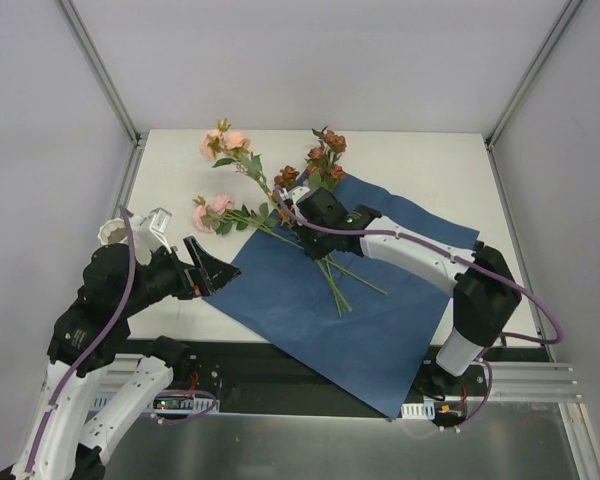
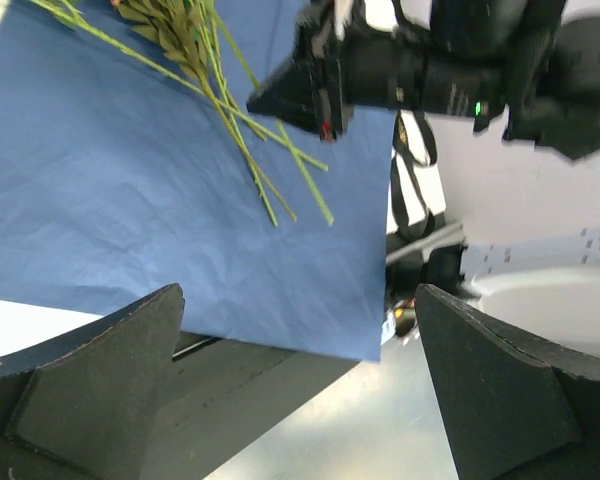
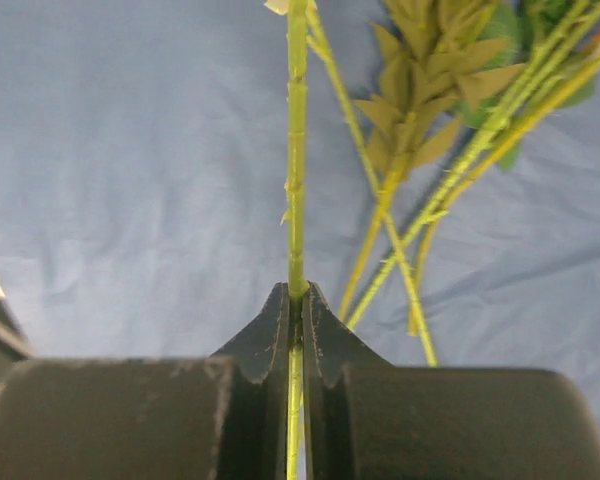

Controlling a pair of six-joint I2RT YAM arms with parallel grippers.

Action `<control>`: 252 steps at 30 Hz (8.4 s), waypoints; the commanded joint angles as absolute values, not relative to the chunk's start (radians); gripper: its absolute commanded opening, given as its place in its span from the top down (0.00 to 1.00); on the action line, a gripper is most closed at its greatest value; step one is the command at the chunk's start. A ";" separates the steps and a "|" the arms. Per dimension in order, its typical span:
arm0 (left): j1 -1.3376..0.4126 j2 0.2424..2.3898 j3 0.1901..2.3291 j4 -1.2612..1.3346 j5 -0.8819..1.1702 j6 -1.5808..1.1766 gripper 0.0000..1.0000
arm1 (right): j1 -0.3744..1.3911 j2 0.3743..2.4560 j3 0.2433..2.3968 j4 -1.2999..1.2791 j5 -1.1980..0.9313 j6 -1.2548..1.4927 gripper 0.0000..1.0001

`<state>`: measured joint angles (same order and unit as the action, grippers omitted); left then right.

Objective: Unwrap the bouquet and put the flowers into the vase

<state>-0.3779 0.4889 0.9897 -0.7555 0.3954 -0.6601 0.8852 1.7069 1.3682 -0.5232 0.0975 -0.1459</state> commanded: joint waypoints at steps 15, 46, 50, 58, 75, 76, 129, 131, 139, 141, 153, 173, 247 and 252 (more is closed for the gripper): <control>-0.370 0.514 0.960 -0.424 0.304 -0.930 0.01 | 0.957 1.290 1.086 -0.112 -0.270 0.055 0.99; -0.370 0.779 1.149 -0.275 0.403 -0.847 0.49 | 1.114 1.092 1.060 -0.130 -0.170 -0.052 1.00; -0.370 0.811 1.170 -0.276 0.422 -0.816 0.72 | 1.117 1.081 1.057 -0.136 -0.166 -0.060 1.00; -0.370 0.807 1.169 -0.284 0.410 -0.769 1.00 | 1.121 1.088 1.071 -0.152 -0.176 -0.069 1.00; -0.370 0.873 1.865 -0.739 -0.292 -0.140 1.00 | 1.103 0.930 1.011 -0.412 0.161 -0.026 0.23; -0.370 0.885 1.900 -0.741 -0.328 -0.118 1.00 | 1.101 0.924 1.006 -0.419 0.167 -0.023 0.23; -0.376 0.828 1.596 -0.290 -0.871 0.288 1.00 | 1.098 0.917 0.919 -0.443 0.187 -0.003 0.22; -0.376 0.818 1.539 -0.272 -0.890 0.273 1.00 | 1.098 0.913 0.917 -0.443 0.186 -0.003 0.22; -0.374 0.753 1.341 -0.264 -0.977 0.177 1.00 | 1.097 0.899 0.899 -0.445 0.179 -0.003 0.22; -0.373 0.742 1.304 -0.264 -1.003 0.157 1.00 | 1.098 0.897 0.894 -0.446 0.179 -0.003 0.22; -0.299 0.758 1.121 -0.265 -0.979 0.031 0.96 | 1.098 0.859 0.870 -0.469 0.199 -0.003 0.22; -0.262 0.599 1.232 -0.667 -0.612 -0.305 0.01 | 1.046 0.946 0.908 -0.499 0.203 -0.008 0.21; -0.262 0.442 0.833 -0.504 0.630 -0.765 0.09 | 0.790 1.163 0.897 -0.272 -0.257 0.121 0.99; -0.262 0.451 0.753 -0.316 0.678 -0.874 0.04 | 0.801 1.039 0.819 -0.172 -0.392 0.195 0.99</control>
